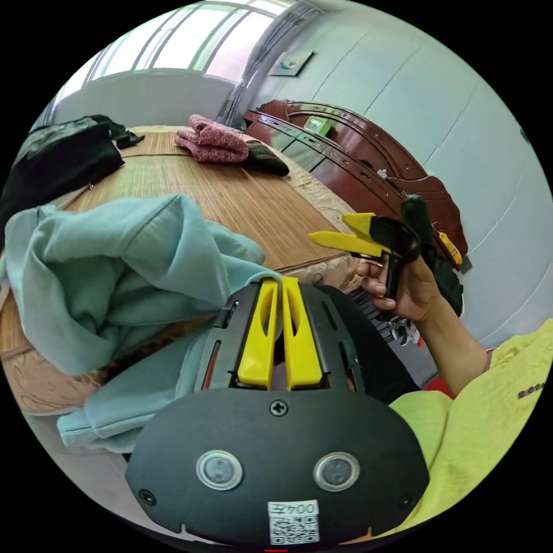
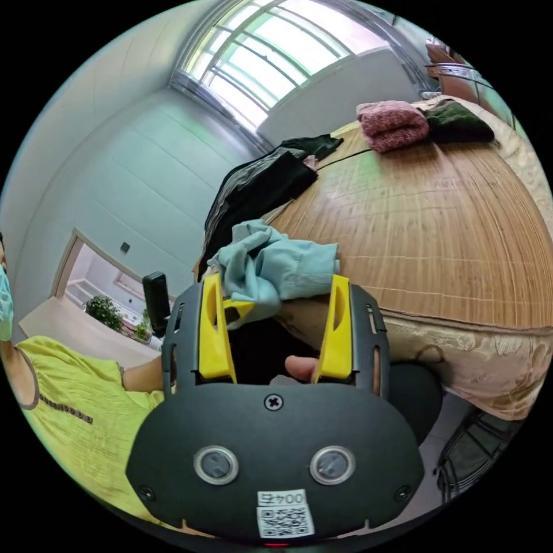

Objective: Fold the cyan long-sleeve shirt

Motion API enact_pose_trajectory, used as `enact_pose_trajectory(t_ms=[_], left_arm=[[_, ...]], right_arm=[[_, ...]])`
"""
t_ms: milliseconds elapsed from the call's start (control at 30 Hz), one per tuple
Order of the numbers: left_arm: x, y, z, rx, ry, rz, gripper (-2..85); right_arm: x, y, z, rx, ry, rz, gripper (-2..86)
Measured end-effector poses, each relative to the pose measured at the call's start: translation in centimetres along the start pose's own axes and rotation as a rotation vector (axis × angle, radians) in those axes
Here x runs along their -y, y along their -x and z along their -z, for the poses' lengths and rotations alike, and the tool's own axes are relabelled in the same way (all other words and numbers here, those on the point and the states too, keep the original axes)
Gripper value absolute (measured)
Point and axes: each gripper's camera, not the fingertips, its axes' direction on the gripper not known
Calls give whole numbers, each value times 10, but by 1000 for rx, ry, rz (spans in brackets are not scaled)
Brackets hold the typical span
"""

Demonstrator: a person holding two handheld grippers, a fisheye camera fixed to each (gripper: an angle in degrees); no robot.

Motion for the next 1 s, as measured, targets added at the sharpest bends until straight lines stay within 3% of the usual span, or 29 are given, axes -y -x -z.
enact_pose_trajectory(t_ms=[300,600,867,1000], left_arm=[[-15,35,-7,-72,-34,81,17],[-10,62,-6,-116,-28,84,28],[-3,80,-4,-143,-28,92,34],[2,87,-7,-159,-20,110,36]], right_arm=[[61,47,-77,65,164,172,239],[105,21,-162,170,367,-5,189],[102,15,-143,171,310,-26,136],[98,-9,-122,319,222,-102,112]])
